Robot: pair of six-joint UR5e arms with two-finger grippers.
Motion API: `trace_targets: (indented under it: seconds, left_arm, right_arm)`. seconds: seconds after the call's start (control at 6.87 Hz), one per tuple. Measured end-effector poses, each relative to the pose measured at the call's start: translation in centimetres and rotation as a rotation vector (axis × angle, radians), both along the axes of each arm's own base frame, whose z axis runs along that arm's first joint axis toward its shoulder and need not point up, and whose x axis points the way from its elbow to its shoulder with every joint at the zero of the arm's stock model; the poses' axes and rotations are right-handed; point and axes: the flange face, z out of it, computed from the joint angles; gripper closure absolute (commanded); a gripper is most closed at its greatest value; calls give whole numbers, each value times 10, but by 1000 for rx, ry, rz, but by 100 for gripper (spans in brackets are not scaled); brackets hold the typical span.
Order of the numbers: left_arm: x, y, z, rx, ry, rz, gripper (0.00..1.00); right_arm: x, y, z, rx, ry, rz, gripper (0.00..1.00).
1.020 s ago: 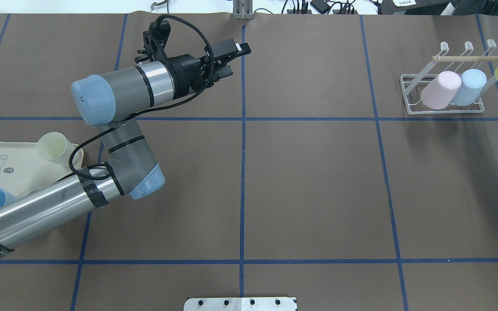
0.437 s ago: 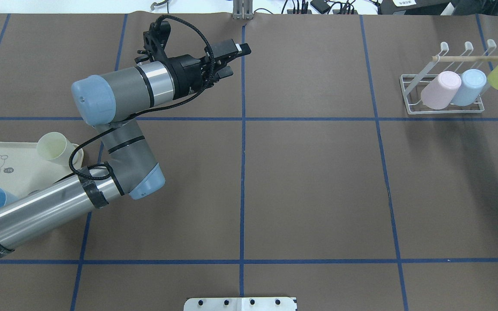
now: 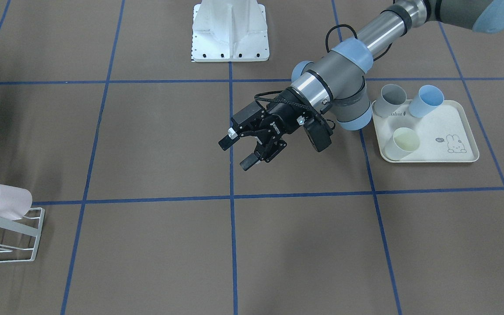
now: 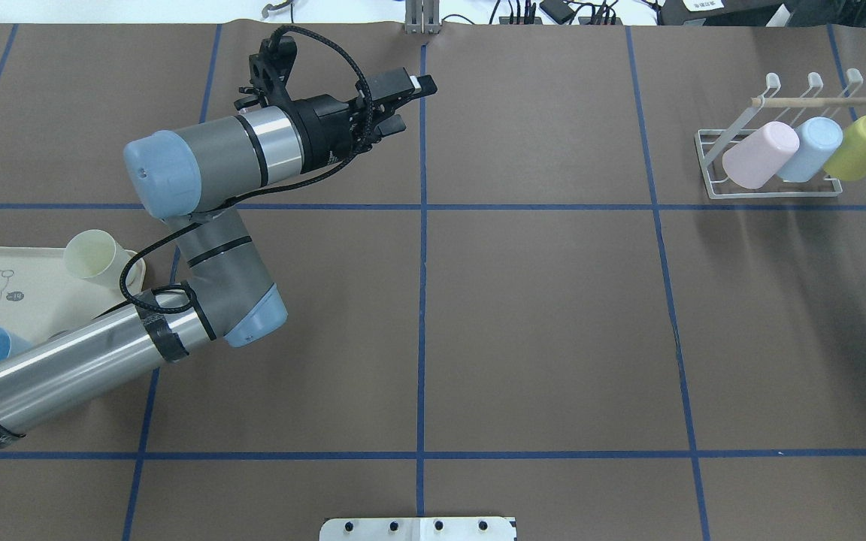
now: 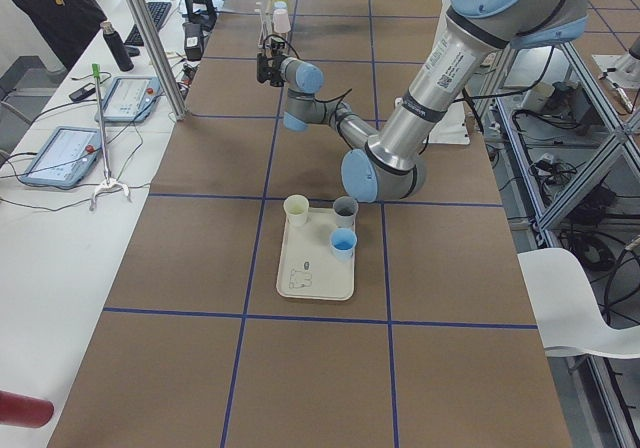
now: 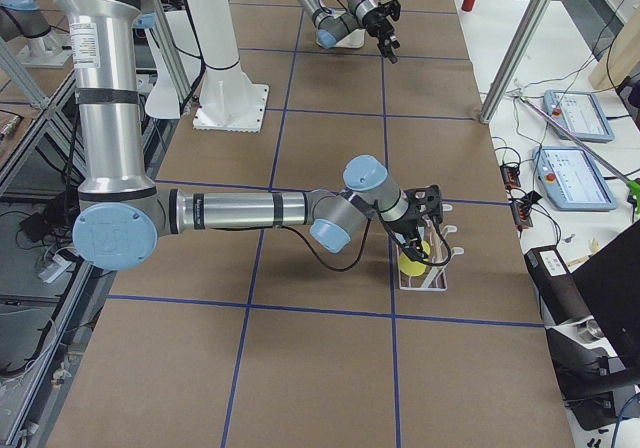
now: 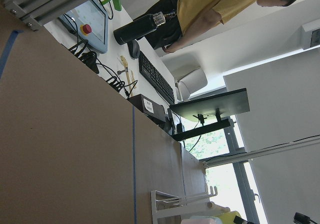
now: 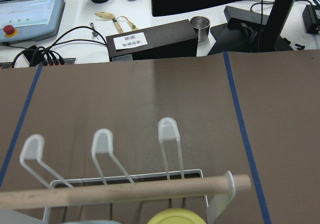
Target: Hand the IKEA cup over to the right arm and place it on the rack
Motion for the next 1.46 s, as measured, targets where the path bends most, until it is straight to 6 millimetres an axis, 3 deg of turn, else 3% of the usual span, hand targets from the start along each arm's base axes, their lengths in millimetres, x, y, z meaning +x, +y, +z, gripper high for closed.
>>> trace_targets:
  seconds: [0.15, 0.29, 0.44, 0.58, 0.87, 1.02, 1.17, 1.31, 1.46]
  left_arm:
    - [-3, -3, 2, 30, -29, -16, 0]
    - [-6, -6, 18, 96, -122, -55, 0]
    - [-18, -12, 56, 183, -278, -111, 0]
    - [-51, -27, 100, 272, -468, -159, 0]
    - [-173, -67, 179, 424, -829, -187, 0]
    - [-239, -69, 228, 495, -982, -179, 0]
    - [-287, -59, 274, 521, -1096, -146, 0]
    - [-312, -49, 309, 482, -1171, -81, 0]
    - [-324, -35, 331, 416, -1218, 5, 0]
  right_arm:
    - [0, 0, -1, 7, -2, 0, 0]
    - [0, 1, -5, 19, -13, 2, 0]
    - [-2, 3, -15, 33, -49, 16, 0]
    - [-3, 7, -32, 43, -103, 30, 0]
    - [-5, 28, -56, 39, -190, -4, 0]
    - [-7, 42, -61, 26, -223, -36, 0]
    - [-8, 53, -62, 14, -243, -64, 0]
    - [-10, 61, -63, 7, -256, -86, 0]
    - [-12, 66, -66, 7, -264, -101, 0]
